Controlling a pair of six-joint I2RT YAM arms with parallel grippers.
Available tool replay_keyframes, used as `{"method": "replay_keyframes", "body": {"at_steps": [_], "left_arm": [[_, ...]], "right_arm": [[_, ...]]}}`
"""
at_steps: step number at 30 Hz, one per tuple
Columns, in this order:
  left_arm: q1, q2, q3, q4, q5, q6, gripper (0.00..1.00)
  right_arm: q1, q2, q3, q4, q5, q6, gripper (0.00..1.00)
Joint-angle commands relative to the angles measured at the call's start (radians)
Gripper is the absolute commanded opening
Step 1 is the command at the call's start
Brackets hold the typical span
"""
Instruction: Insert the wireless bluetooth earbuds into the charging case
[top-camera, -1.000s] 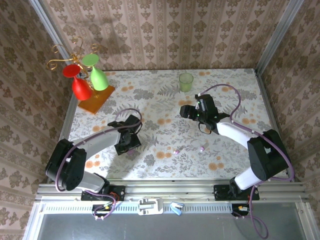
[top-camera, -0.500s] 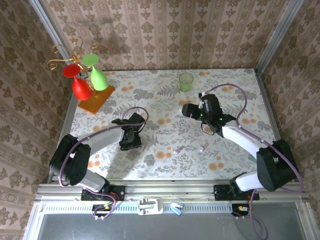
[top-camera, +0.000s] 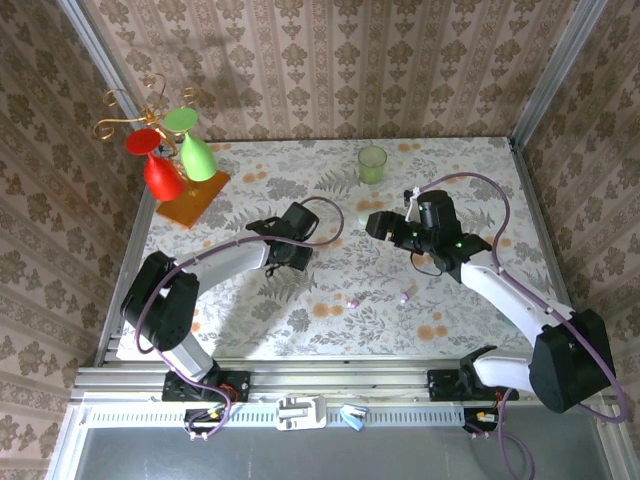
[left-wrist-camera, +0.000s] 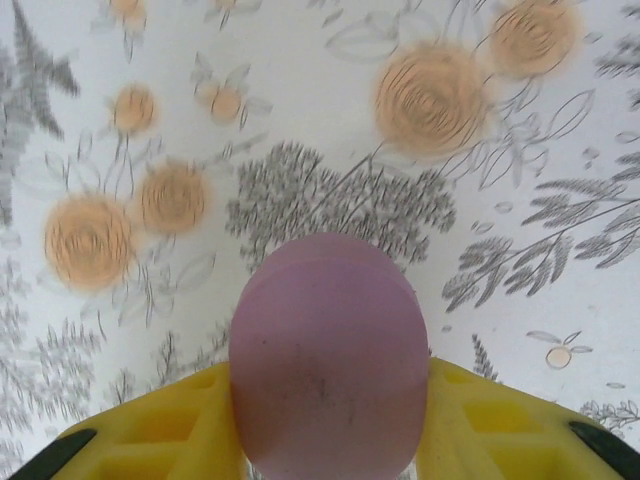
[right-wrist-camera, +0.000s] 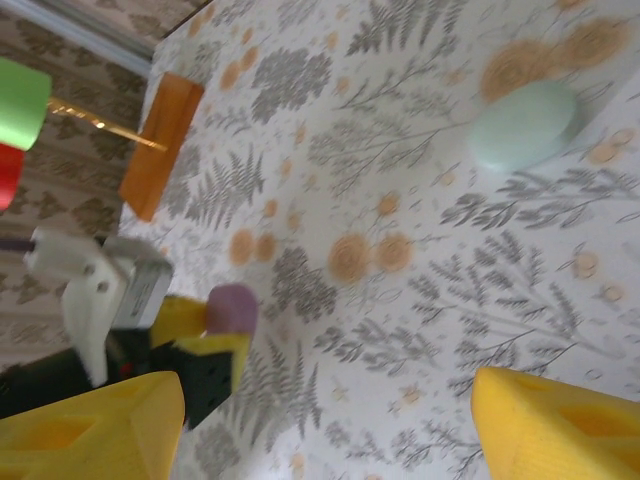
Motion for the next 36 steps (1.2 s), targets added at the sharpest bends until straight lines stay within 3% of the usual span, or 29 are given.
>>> {"method": "replay_keyframes", "body": {"at_steps": [1, 6, 10, 13, 18, 26, 34, 36], "left_arm": [[-0.005, -0.052, -0.002, 0.128, 0.095, 0.207, 0.38], [-0.003, -0.167, -0.107, 0.307, 0.334, 0.386, 0.36], [0.006, -0.241, -0.16, 0.39, 0.513, 0.465, 0.3], [0.006, -0.258, -0.172, 0.411, 0.581, 0.494, 0.29], [0.004, -0.266, -0.167, 0.397, 0.629, 0.513, 0.3], [0.005, -0.286, -0.189, 0.449, 0.677, 0.514, 0.29], [0.005, -0.294, -0.198, 0.453, 0.691, 0.522, 0.3], [0.008, -0.302, -0.209, 0.473, 0.692, 0.515, 0.32]], "right_arm": [[-0.003, -0.046, -0.022, -0.014, -0.095, 0.051, 0.76], [-0.003, -0.043, -0.06, 0.026, -0.116, 0.069, 0.74], [-0.003, -0.011, -0.082, 0.122, -0.208, 0.109, 0.73], [-0.002, 0.028, -0.09, 0.204, -0.294, 0.141, 0.72], [0.012, 0.089, -0.08, 0.331, -0.401, 0.219, 0.69], [0.077, 0.153, -0.031, 0.347, -0.423, 0.233, 0.61], [0.085, 0.18, -0.038, 0.367, -0.415, 0.255, 0.28], [0.086, 0.171, -0.036, 0.362, -0.411, 0.255, 0.24]]}}
